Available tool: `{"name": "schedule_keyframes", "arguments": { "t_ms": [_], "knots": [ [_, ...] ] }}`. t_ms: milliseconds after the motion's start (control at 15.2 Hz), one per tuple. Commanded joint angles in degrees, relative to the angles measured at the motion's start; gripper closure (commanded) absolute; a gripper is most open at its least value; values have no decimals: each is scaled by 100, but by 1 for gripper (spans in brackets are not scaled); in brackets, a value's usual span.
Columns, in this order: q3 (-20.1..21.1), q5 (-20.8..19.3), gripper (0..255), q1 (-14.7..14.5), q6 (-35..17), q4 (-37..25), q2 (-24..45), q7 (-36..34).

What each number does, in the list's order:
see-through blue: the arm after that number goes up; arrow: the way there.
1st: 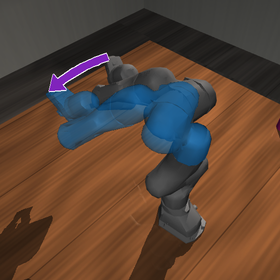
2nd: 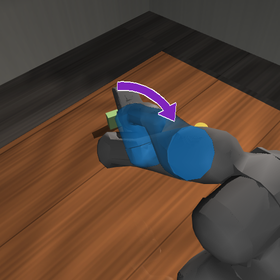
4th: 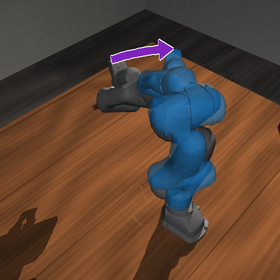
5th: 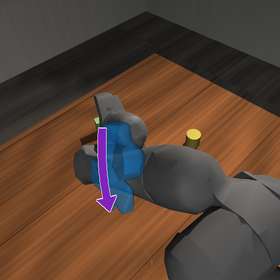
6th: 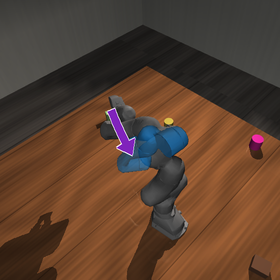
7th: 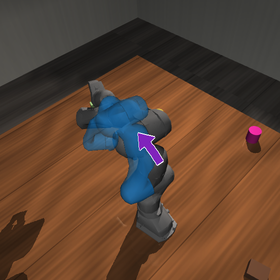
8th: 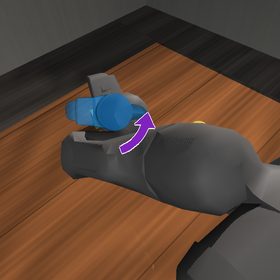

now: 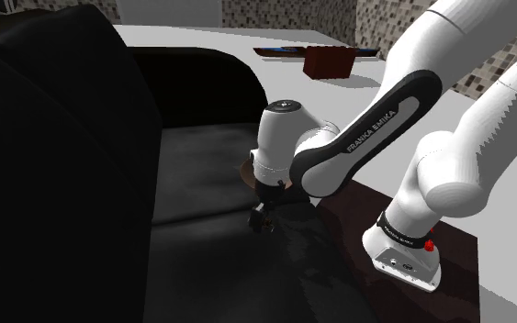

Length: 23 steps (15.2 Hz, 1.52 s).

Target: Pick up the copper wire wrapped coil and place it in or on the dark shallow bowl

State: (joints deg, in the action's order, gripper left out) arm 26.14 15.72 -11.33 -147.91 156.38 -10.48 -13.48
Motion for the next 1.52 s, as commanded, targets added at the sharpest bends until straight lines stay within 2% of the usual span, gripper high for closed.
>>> {"name": "schedule_keyframes", "arguments": {
  "t_ms": [0,198,264,858,1452],
  "knots": [
    [1,-2,0,1,-9,1,7,-1],
    [1,-1,0,0,-8,1,6,-1],
    [1,-1,255,0,-8,1,6,-1],
    [1,-1,255,0,-8,1,5,-1],
    [-144,123,255,-76,929,-200,-745,75]
  ]
}}
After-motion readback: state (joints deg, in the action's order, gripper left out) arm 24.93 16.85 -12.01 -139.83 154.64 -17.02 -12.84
